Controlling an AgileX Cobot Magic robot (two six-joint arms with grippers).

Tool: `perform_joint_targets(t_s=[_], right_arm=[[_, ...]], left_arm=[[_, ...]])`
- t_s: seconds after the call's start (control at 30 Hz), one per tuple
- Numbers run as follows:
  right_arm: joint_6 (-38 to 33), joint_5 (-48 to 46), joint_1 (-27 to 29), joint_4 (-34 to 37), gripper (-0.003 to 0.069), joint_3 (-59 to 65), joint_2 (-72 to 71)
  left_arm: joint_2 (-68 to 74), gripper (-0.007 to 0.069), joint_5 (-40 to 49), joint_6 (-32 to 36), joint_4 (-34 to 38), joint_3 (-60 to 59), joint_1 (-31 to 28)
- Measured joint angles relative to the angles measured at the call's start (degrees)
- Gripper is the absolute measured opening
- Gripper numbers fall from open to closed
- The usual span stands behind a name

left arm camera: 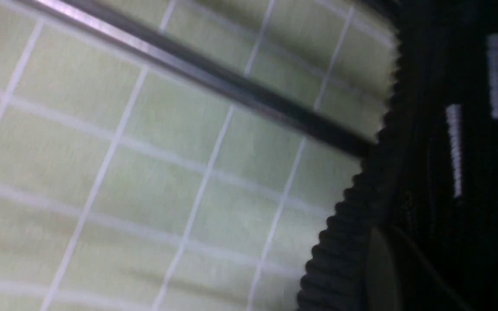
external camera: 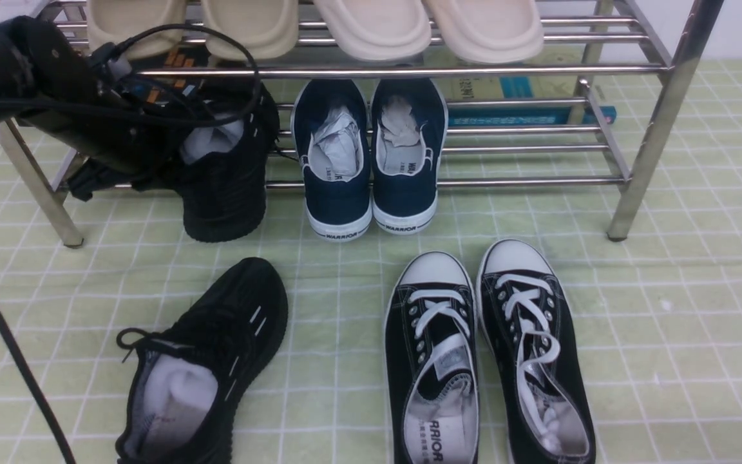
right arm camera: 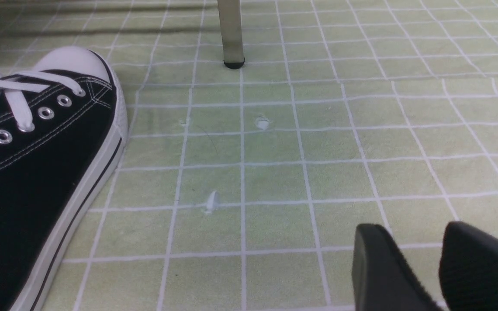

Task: Take the shoes off the shelf with your hand from the green coffee tablecloth.
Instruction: 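Set the held shoe down on the floor in front of the rack with the left gripper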

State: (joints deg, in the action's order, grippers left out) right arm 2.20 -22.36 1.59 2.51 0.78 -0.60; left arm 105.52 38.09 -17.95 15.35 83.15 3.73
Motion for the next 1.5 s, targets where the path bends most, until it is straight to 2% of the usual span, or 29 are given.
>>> perform_joint_targets(t_s=[0.5, 0.67, 0.83, 1.0, 1.07, 1.2, 1.5], right_arm=[[0.0, 0.0, 0.0, 0.0, 0.0237, 0.0, 0.0], [0.1, 0.0, 0.0, 0.0, 0.0237, 0.0, 0.0], [0.2, 0.0, 0.0, -0.1, 0.0237, 0.0, 0.0], [0.2, 0.0, 0.0, -0.1, 0.0237, 0.0, 0.0], [0.2, 0.0, 0.0, -0.1, 0.0237, 0.0, 0.0], [0.2, 0.0, 0.0, -0.1, 0.0237, 0.0, 0.0], [0.2, 0.0, 0.0, -0.1, 0.0237, 0.0, 0.0]], left_arm=[[-21.2, 0.0025, 22.5, 0.0, -4.7, 0.0, 0.0], [-29.7, 0.0025, 32.8, 0.0, -6.4, -0.7, 0.0], [-36.2, 0.0025, 32.8, 0.0, -5.6, -5.7, 0.0], [-43.6, 0.0025, 31.9, 0.0, -1.3, -18.9, 0.0], [-46.8, 0.0025, 29.0, 0.1, 1.7, -27.2, 0.0], [-48.1, 0.0025, 25.1, 2.9, 6.6, -33.5, 0.0], [-47.5, 0.0025, 18.8, 8.7, 14.8, -34.5, 0.0]])
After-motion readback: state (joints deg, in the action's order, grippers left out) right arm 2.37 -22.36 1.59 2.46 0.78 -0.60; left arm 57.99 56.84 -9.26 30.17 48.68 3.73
